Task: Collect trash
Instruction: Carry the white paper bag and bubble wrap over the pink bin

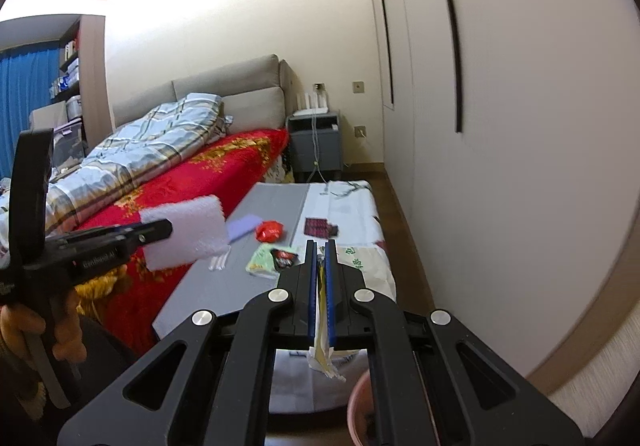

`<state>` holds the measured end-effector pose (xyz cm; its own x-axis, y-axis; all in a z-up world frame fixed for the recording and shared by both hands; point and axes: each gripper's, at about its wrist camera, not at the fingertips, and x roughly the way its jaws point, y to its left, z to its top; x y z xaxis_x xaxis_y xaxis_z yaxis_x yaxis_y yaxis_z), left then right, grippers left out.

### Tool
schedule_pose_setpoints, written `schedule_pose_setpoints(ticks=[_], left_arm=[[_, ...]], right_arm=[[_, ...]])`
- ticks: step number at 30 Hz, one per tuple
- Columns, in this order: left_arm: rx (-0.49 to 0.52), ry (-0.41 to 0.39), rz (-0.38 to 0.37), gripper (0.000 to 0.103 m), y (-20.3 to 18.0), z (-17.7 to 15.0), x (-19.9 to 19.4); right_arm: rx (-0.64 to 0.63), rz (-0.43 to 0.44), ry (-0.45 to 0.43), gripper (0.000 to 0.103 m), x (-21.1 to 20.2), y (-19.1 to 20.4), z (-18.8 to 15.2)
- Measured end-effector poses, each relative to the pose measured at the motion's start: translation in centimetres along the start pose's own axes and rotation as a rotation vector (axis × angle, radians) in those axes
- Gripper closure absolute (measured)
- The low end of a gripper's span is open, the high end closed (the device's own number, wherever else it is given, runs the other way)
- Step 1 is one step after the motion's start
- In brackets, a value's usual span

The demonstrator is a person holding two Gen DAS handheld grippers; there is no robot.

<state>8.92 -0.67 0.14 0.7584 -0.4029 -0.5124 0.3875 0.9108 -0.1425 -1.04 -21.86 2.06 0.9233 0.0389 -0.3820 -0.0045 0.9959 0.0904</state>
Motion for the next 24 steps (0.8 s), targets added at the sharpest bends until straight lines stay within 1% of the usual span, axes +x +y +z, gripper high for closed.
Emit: schedule_pose_setpoints(ticks=[4,8,16,24], left_arm=[[0.043,0.044,-0.047,0.091,-2.8,-1.5,0.9],[0.074,0.076,-0.089,0.091,-4.9,-2.4,2.1],[0.119,0.119,-0.143,0.091,-7.7,-2.9,5.0],[0.173,0.176,-0.205,0.091,-10.8,-3.5,8.9]], right_arm=[[0.014,-0.025,0.021,0.099,-1.1,-0.9,-1.4],[0.031,-0.051,0.041,0.099,-1.4,-2.1,-2.6],[0.074,-0.111,0.077,0.099,-0.4,-4.5,-4.0],[0.123,-0.186,0.108,0.099,1.1,-7.3,-5.3]])
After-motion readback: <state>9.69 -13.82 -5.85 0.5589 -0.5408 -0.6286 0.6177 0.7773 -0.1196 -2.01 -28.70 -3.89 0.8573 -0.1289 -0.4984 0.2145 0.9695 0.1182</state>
